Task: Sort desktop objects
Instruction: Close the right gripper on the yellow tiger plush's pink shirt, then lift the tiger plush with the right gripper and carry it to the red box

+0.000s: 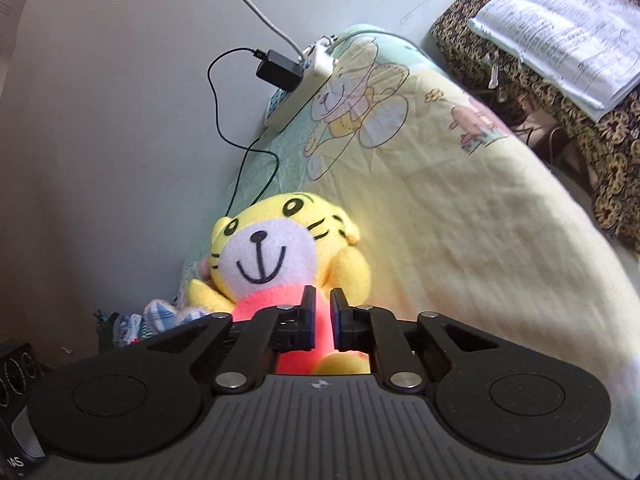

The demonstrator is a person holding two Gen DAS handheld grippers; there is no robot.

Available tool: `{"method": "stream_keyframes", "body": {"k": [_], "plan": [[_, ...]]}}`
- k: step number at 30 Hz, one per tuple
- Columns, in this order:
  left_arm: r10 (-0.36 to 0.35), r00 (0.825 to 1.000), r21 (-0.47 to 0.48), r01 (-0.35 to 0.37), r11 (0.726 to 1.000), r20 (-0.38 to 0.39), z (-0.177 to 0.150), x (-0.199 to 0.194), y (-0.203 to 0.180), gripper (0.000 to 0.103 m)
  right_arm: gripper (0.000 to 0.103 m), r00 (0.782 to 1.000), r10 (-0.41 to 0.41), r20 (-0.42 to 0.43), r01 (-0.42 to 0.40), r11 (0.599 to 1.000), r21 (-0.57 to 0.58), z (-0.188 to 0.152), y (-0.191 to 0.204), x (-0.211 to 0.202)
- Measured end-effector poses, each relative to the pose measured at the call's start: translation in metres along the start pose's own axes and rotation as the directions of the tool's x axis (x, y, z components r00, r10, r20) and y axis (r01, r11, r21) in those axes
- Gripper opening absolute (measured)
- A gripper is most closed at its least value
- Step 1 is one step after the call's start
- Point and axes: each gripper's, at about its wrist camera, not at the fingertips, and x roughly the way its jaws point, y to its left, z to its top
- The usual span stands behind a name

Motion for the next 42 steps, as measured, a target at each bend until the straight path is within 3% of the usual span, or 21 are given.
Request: {"method": "stream_keyframes", "body": {"k": [3,7,10,13,16,18,29,32,36,42], "plan": [[0.065,0.998,0.005,-0.065,0.998,0.000,0.001,0.005,0.006,0.094,0.047,1.000,-0.011,-0.020,0.011,1.000,0.002,0.004,-0.008,0.011],[0.035,0.999,-0.016,-0.035,0.999,-0.011,0.005,0.011,0.014,0.101,0.048,0.999,-0.008,-0.041,0.008,1.000,-0.002,0.006,-0.013,0.037],[0.078,0.997,0.001,-0.078,0.997,-0.018,0.005,0.021,0.014,0.102,0.048,0.997,0.063,-0.051,-0.061,0.998,0.030,0.006,-0.015,0.054],[0.086,0.996,0.000,-0.086,0.996,-0.020,0.008,0.027,0.016,0.101,0.044,0.991,0.121,-0.055,-0.116,0.989,0.088,0.004,-0.019,0.064],[0.080,0.997,0.021,-0.079,0.997,-0.020,0.006,0.029,0.013,0.100,0.027,0.977,0.196,-0.090,-0.184,0.975,0.125,0.003,-0.020,0.066],[0.070,0.997,0.028,-0.069,0.997,-0.015,0.005,0.028,0.011,0.100,0.022,0.973,0.209,-0.094,-0.198,0.974,0.115,0.002,-0.016,0.061],[-0.097,0.995,0.056,0.096,0.994,0.016,-0.008,-0.022,-0.026,0.097,0.020,0.984,0.173,-0.051,-0.169,0.983,0.068,-0.010,-0.004,-0.026],[-0.117,0.991,0.103,0.110,0.989,0.065,-0.013,-0.045,-0.042,0.097,0.020,0.986,0.166,-0.014,-0.165,0.985,0.055,-0.019,0.003,-0.055],[-0.104,0.980,0.153,0.078,0.985,0.172,-0.020,-0.082,-0.053,0.097,0.020,0.981,0.193,0.033,-0.194,0.981,0.009,-0.035,0.028,-0.085],[-0.143,0.959,0.088,0.125,0.988,0.246,-0.034,-0.123,-0.029,0.098,0.020,0.967,0.237,0.096,-0.226,0.968,-0.108,-0.054,0.075,-0.109]]}}
